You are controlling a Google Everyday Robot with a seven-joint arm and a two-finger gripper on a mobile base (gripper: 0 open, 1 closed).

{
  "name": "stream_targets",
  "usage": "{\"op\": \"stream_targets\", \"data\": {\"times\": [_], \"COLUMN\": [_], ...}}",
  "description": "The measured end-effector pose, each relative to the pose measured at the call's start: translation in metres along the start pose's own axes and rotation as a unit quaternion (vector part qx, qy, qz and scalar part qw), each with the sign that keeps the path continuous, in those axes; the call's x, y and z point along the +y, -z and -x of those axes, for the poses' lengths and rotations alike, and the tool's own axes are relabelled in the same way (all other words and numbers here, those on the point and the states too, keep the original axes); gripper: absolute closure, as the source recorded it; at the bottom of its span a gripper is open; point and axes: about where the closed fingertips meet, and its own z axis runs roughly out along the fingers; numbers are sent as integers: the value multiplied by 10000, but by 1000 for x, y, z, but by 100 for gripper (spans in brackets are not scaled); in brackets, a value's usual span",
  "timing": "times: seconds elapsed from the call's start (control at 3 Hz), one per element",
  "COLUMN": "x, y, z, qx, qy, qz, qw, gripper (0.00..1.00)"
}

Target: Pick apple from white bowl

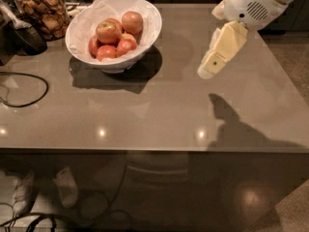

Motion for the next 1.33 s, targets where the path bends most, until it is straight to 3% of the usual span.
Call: {"op": "stream_targets", "data": {"times": [0.33, 0.67, 1.0, 1.33], "x": [-22, -22, -34, -44], "y": [-17, -17, -26, -40], "z": [33, 34, 66, 123], "qx": [-321, -326, -586, -884], "qy": [36, 36, 103, 438], "qz": [85, 87, -153, -240], "qw": [9994, 9994, 9981, 9948], "gripper": [0, 0, 0, 0]}}
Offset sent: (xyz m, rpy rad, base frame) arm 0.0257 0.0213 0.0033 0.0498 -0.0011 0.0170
